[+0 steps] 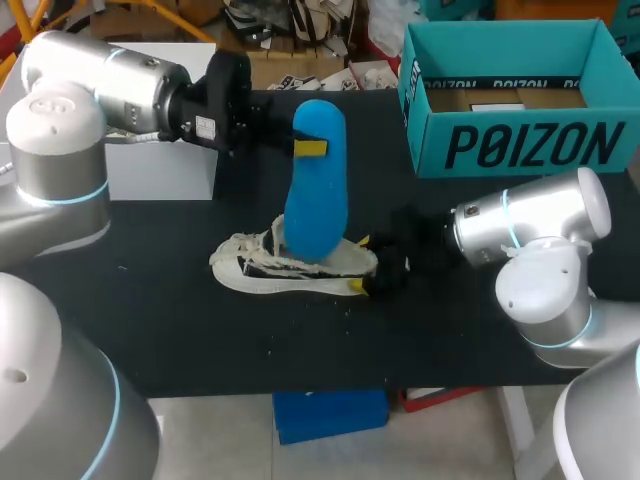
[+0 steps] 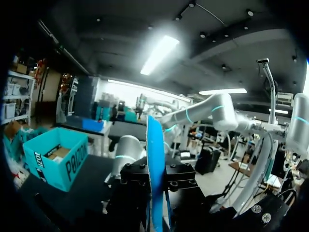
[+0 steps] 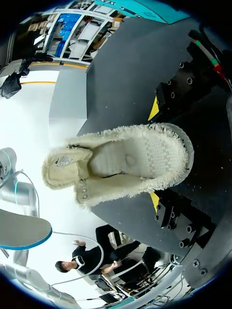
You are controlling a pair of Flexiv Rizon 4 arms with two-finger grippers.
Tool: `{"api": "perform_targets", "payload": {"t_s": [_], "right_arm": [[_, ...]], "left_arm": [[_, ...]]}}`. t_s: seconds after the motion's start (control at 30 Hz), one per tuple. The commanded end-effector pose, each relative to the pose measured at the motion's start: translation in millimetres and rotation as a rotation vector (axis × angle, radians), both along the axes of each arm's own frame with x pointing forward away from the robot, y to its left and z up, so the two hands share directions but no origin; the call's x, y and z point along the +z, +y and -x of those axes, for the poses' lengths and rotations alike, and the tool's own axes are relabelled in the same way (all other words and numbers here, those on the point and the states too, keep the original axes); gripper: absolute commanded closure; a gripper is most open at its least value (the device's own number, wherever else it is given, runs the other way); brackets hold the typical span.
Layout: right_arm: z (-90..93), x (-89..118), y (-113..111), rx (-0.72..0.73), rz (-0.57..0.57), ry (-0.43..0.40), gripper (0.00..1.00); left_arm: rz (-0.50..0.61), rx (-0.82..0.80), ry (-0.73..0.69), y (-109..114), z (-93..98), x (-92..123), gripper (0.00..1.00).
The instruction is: Take the shoe out of the shoebox, open the shoe tongue, remove and reinsert the insole, then place the shoe into the shoebox
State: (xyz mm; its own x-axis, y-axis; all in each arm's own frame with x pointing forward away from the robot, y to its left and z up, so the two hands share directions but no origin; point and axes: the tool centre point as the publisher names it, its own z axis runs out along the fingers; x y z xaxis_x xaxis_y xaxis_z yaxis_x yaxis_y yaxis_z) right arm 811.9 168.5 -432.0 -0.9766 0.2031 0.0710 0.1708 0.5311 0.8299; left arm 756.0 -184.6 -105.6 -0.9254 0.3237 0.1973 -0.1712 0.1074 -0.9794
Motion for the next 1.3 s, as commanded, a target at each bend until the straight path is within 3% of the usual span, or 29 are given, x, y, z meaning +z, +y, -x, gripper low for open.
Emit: {"api": "perform_targets", "payload": {"t_s": [0.03, 0.63, 0.73, 1.3], "right_arm": [[-1.7, -1.6, 0.3, -0.001, 0.003, 0.001, 1.0], [-1.7, -1.6, 0.3, -0.001, 0.003, 0.001, 1.0], [-1.7, -1.6, 0.3, -0.001, 0.003, 0.001, 1.0], [-1.7, -1.6, 0.3, -0.001, 0.003, 0.001, 1.0]], "left_arm": [[-0.057, 0.111, -0.013, 2.7, 12.8, 24.5, 1.0], [-0.08, 0.133, -0.014, 3.5, 13.9, 29.8, 1.0], [-0.061, 0.137, 0.041, -0.5, 9.5, 31.9, 1.0], [-0.001, 0.193, 0.057, -16.9, 14.9, 84.4, 1.0]]}}
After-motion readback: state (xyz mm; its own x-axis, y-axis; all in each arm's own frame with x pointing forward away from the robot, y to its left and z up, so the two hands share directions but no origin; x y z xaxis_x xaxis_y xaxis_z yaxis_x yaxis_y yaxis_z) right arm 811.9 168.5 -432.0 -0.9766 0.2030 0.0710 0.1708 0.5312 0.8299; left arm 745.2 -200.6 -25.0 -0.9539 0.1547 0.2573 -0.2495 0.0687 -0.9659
